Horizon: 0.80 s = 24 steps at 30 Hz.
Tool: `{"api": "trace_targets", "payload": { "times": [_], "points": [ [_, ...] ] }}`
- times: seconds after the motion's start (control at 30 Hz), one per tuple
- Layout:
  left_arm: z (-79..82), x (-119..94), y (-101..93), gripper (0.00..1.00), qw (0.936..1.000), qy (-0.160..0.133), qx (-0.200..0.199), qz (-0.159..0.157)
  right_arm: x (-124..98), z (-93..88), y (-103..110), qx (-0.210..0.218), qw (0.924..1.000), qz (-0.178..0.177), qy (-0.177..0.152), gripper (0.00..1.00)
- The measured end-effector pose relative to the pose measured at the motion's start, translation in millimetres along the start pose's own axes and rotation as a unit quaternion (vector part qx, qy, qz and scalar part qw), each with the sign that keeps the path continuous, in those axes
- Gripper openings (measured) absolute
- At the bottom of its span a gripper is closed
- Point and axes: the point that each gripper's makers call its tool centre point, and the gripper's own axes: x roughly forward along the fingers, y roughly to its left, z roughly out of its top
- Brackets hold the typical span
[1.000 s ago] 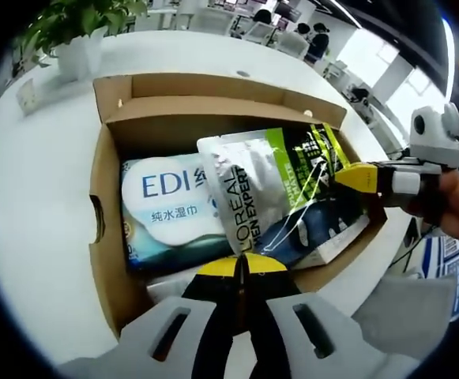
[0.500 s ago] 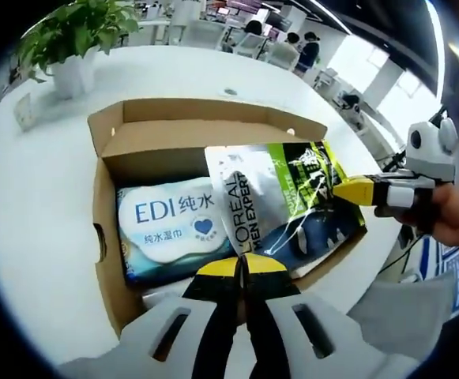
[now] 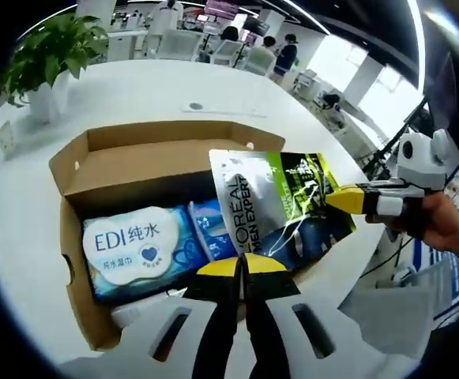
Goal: Operate the shoe box by opening the lid, removing the specified soft item, and placing it in the target area until the item is outside and the box remains undamaged.
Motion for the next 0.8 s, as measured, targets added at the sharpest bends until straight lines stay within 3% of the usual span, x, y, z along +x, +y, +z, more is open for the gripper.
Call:
{"api": "trace_targets", "payload": {
  "times": [0.8],
  "points": [
    [21.2, 39.6, -92.1, 0.00, 0.9944, 0.018, 0.087, -0.057, -72.0, -10.4, -73.9, 0.042, 0.9969, -0.058, -0.031, 0.00]
  ]
}}
